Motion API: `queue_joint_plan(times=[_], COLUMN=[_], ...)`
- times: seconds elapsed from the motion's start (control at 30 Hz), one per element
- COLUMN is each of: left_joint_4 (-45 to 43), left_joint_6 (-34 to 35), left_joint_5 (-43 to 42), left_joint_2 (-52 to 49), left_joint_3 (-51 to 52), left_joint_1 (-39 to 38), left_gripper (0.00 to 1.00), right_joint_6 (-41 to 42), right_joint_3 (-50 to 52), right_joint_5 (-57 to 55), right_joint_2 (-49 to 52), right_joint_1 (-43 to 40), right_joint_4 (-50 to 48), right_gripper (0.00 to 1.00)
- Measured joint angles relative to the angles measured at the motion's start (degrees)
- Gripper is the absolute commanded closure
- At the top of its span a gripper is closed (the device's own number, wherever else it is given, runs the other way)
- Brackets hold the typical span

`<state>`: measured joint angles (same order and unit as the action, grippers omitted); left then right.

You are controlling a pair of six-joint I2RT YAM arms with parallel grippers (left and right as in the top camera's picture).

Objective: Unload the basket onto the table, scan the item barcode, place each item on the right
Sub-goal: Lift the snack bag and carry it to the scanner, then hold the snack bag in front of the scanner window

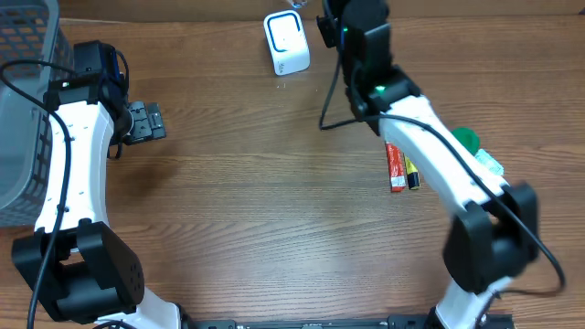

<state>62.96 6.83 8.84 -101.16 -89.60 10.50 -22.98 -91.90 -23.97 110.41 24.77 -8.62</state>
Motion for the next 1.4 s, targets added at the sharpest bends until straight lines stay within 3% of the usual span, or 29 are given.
queue_joint_plan(times=[0.13, 0.27, 0.53, 1.13, 1.4], left_joint_4=[0.07, 0.02, 0.07, 0.07, 0.07], left_joint_6=[0.0, 0.0, 0.0, 0.0, 0.0], left_joint_5=[-0.02, 0.0, -0.02, 0.0, 0.0], left_joint_2=[0.0, 0.0, 0.0, 0.0, 0.0], left_joint_3=[0.0, 0.0, 0.0, 0.0, 0.0], left_joint_1=[0.0, 0.0, 0.0, 0.0, 0.0], left_gripper=[0.0, 0.0, 0.0, 0.0, 0.0], right_joint_6=[-9.51, -16.39, -21.24, -22.27, -24.7], right_joint_3=[-0.02, -0.02, -0.02, -0.02, -0.02], right_joint_5=[-4.07, -5.62, -5.51, -4.87, -4.9], right_joint_2=[7.08, 11.82, 15.63, 18.4, 20.06], right_joint_1=[0.0, 0.02, 0.13, 1.25, 1.46], right_joint_4=[-13.2, -20.28, -20.59, -18.16, -24.06], right_gripper=[0.95, 0.95, 0.96, 0.96, 0.96])
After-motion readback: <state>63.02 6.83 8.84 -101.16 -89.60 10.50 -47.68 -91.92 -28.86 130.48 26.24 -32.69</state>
